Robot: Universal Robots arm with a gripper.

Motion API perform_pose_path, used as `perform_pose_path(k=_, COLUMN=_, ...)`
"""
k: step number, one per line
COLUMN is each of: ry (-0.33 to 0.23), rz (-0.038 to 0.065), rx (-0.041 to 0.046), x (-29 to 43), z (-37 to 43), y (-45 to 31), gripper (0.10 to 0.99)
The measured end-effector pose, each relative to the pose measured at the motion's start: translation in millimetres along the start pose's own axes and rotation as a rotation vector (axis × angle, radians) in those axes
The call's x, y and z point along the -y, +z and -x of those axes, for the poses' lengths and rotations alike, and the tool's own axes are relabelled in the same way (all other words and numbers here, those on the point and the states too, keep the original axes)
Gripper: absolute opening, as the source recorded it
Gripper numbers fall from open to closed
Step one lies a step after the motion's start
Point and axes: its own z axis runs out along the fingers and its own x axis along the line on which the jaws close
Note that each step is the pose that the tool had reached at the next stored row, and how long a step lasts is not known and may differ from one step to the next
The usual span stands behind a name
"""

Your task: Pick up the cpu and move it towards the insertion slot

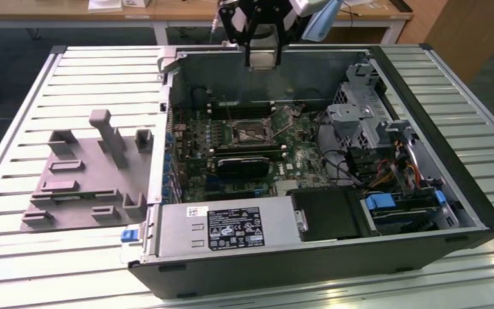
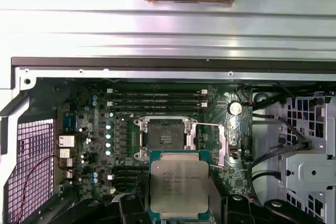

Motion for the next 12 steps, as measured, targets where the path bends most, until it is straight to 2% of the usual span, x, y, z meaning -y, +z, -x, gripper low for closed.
perform_pose_path(k=12, ry=0.000, rz=0.000, rx=-0.0007, x=-1.9, z=0.3, y=0.4, gripper=0.537)
